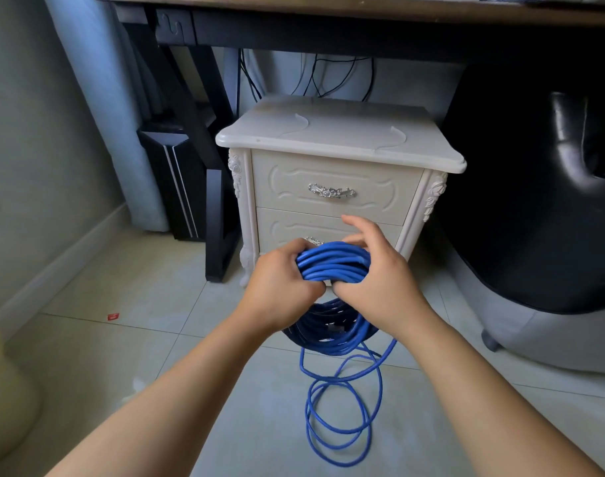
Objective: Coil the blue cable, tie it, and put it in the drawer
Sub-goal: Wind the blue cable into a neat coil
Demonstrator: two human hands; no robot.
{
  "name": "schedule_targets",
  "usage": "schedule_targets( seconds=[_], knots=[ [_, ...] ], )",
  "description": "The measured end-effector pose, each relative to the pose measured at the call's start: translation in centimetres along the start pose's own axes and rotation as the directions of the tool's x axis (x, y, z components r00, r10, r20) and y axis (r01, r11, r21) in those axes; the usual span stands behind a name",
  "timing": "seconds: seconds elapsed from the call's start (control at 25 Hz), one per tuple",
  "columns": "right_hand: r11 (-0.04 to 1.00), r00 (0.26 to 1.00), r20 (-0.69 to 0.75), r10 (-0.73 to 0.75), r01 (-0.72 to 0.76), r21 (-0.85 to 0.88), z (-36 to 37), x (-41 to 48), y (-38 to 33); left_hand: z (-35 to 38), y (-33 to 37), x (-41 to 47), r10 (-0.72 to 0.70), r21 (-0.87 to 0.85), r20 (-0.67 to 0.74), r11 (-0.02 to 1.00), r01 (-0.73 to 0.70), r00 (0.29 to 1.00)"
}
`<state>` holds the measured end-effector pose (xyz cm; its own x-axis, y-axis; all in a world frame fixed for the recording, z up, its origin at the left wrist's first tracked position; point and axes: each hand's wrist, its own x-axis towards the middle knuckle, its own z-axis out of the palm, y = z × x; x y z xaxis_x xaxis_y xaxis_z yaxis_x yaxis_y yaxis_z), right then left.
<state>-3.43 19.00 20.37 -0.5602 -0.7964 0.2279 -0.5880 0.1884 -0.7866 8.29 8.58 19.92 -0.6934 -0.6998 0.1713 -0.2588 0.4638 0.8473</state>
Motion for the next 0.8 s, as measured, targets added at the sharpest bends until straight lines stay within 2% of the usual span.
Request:
schedule_targets(
  seconds=[0.2, 0.4, 0.48, 0.6, 0.64, 0.72, 0.8],
  knots=[
    [0.935, 0.986, 0.026, 0.163, -0.163, 0.315, -0.5, -0.1, 0.9, -0.5, 0.2, 0.5, -0.19, -0.34, -0.067, 0.927, 0.156, 0.98],
    [0.844, 0.935, -0.174, 0.31, -0.186, 0.504, 0.8, -0.4, 0.3, -0.1, 0.7, 0.4, -0.286, -0.55, -0.114, 0.816, 0.18, 0.951],
    [0.744, 0.912, -0.16, 0.378, -0.196, 0.639, 1.7, -0.6, 0.3, 0.2, 0.8, 0.5, -0.364, -0.641, -0.112, 0.738, 0.212, 0.925],
    [0.463, 0.895, 0.064, 0.442, -0.289, 0.838, 3.5, -0.8, 0.3, 0.6, 1.0, 0.3, -0.496, -0.801, -0.056, 0.541, 0.258, 0.866],
    [0.399, 0.886, 0.109, 0.45, -0.309, 0.863, 3.7, -0.7, 0.3, 0.8, 1.1, 0.1, -0.506, -0.83, -0.025, 0.491, 0.264, 0.862],
    [0.397, 0.854, 0.088, 0.513, -0.327, 0.858, 3.4, -0.2, 0.6, 1.4, 1.1, -0.3, -0.459, -0.85, 0.03, 0.456, 0.265, 0.888],
    [0.422, 0.813, 0.037, 0.581, -0.34, 0.84, 2.6, 0.4, 1.0, 1.5, 1.0, -0.4, -0.38, -0.791, 0.083, 0.537, 0.293, 0.921]
  ],
)
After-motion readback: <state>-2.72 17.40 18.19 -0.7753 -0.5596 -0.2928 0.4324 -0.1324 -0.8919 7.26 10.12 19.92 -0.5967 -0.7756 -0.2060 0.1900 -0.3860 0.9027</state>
